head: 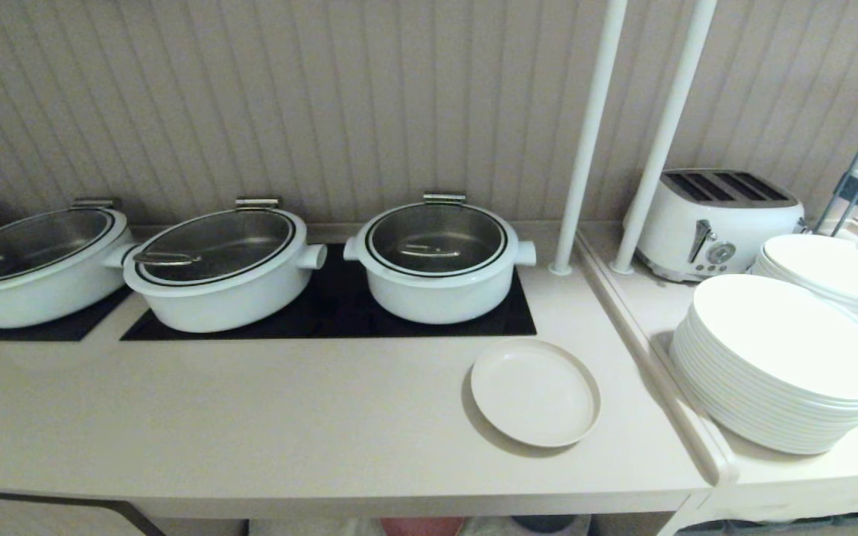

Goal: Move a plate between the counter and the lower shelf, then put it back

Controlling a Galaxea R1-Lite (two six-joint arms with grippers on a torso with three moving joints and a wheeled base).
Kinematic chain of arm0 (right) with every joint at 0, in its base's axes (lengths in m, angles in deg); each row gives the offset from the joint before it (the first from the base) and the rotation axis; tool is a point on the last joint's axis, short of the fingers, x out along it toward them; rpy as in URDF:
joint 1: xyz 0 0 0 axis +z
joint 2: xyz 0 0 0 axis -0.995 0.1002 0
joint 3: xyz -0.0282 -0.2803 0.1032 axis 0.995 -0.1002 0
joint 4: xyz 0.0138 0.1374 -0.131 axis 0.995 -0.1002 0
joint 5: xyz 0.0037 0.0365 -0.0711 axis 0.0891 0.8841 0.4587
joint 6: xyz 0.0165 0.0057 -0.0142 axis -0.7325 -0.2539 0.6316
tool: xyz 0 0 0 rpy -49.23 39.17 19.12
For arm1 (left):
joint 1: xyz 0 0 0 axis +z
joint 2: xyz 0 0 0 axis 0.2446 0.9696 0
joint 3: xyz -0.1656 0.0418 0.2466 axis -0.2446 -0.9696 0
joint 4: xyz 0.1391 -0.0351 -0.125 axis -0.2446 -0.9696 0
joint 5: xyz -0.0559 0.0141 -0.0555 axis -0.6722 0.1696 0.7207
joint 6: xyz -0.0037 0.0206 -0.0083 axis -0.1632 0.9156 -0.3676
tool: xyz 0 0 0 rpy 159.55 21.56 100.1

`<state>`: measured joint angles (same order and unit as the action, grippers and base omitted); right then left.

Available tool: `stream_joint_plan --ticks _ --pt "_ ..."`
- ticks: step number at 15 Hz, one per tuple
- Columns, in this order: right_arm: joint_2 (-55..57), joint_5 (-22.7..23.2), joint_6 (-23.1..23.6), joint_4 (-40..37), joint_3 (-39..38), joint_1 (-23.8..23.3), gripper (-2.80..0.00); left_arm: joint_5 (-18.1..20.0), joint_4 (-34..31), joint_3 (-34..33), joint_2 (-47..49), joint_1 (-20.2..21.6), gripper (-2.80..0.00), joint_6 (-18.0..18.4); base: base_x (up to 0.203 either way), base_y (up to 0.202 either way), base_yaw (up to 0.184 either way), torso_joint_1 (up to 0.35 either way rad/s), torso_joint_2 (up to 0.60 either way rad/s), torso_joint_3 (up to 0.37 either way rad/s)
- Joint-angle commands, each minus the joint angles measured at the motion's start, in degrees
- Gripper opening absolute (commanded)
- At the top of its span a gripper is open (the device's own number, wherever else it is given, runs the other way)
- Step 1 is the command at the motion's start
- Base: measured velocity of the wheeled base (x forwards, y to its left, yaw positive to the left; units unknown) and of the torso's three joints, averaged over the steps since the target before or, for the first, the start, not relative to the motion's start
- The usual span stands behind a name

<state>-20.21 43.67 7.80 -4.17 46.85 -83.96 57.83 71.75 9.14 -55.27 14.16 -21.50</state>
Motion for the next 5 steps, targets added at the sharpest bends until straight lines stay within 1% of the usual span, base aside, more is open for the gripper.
stream_joint_plan --ticks 1,5 --pt "0.1 0.03 -0.05 0.09 -0.01 0.06 -2.8 -0.03 0.01 0.0 -0.02 0.0 -2.8 -0.06 0.0 0.0 0.0 0.0 0.0 0.0" --pt "0.1 -0.2 -1.11 0.0 -0.01 0.06 -2.8 -0.03 0.01 0.0 -0.02 0.0 -2.8 -0.06 0.0 0.0 0.0 0.0 0.0 0.0"
